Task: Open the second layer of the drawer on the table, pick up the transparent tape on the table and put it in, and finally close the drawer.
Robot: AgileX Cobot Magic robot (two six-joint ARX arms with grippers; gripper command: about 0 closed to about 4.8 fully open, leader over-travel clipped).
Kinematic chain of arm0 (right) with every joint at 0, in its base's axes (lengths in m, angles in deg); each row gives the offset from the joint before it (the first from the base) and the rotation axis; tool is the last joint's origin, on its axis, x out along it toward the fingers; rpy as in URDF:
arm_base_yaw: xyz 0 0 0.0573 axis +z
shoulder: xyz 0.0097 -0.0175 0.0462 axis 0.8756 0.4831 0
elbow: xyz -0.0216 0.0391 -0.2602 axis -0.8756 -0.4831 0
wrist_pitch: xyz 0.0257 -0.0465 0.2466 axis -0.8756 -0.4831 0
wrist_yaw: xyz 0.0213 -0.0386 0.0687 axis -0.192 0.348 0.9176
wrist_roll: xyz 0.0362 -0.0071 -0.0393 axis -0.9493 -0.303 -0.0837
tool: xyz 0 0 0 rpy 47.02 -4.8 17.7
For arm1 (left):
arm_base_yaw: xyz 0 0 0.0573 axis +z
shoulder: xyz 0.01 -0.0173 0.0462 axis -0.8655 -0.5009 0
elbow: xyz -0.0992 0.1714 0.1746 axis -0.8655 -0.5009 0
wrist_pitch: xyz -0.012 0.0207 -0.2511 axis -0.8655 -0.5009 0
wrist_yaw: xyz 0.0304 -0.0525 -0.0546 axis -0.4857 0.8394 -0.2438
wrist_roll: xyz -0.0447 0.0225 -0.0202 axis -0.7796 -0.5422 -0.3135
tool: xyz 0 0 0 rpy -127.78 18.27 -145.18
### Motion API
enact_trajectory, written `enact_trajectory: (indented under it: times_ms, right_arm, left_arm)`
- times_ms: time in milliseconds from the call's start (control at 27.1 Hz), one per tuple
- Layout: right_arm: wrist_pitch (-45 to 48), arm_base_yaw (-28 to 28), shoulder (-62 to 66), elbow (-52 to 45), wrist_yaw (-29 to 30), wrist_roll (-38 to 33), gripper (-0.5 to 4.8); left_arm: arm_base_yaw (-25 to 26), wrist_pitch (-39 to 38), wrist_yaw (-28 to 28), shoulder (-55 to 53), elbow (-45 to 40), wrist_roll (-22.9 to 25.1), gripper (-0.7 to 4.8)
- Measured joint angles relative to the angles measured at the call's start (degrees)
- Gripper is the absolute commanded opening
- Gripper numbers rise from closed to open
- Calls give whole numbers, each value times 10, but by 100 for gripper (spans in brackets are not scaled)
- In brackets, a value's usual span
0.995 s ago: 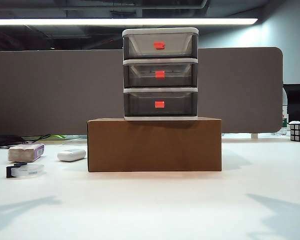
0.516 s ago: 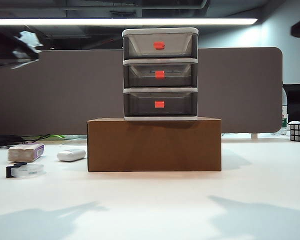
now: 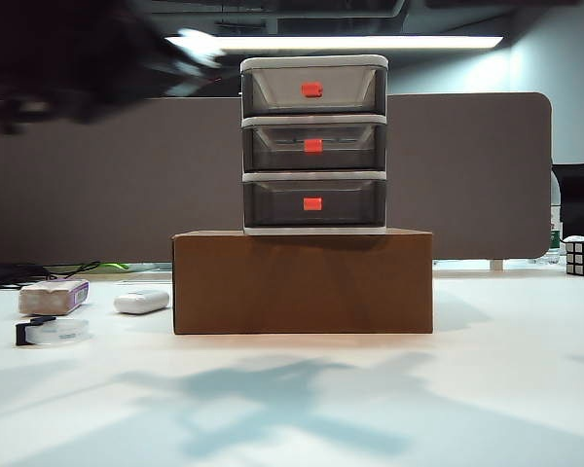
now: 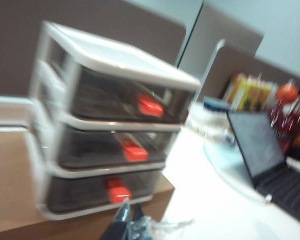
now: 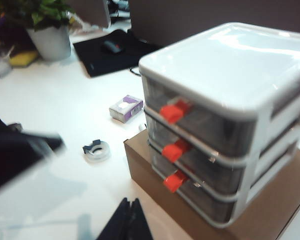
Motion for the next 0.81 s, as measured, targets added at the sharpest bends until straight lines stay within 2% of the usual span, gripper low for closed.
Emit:
enact_trajectory:
  times_ms: [111, 184, 332, 479, 516, 553, 811]
  right_arm:
    - [-48, 0, 42, 56, 1, 40, -5]
    - [-63, 0, 64, 86, 2, 59, -5]
    - [-78, -9, 100, 134, 11, 83, -5]
    - [-76, -19, 145, 181, 42, 92, -5]
    - [-76, -23, 160, 194, 54, 93, -5]
    - [-77, -25, 177, 207, 61, 94, -5]
    - [-72, -53, 241, 245, 94, 101, -5]
  left_arm:
    - [-45, -30, -75, -58, 59, 40, -5]
    - [-70, -33, -147, -90, 93, 79, -5]
    - [-92, -28, -250, -146, 150, 116, -5]
    - [-92, -29, -291, -215, 205, 120, 10]
    - [-92, -31, -299, -229, 215, 121, 65]
    - [-93, -32, -313, -249, 230, 121, 94]
    - [-90, -21, -327, -292, 255, 83, 94]
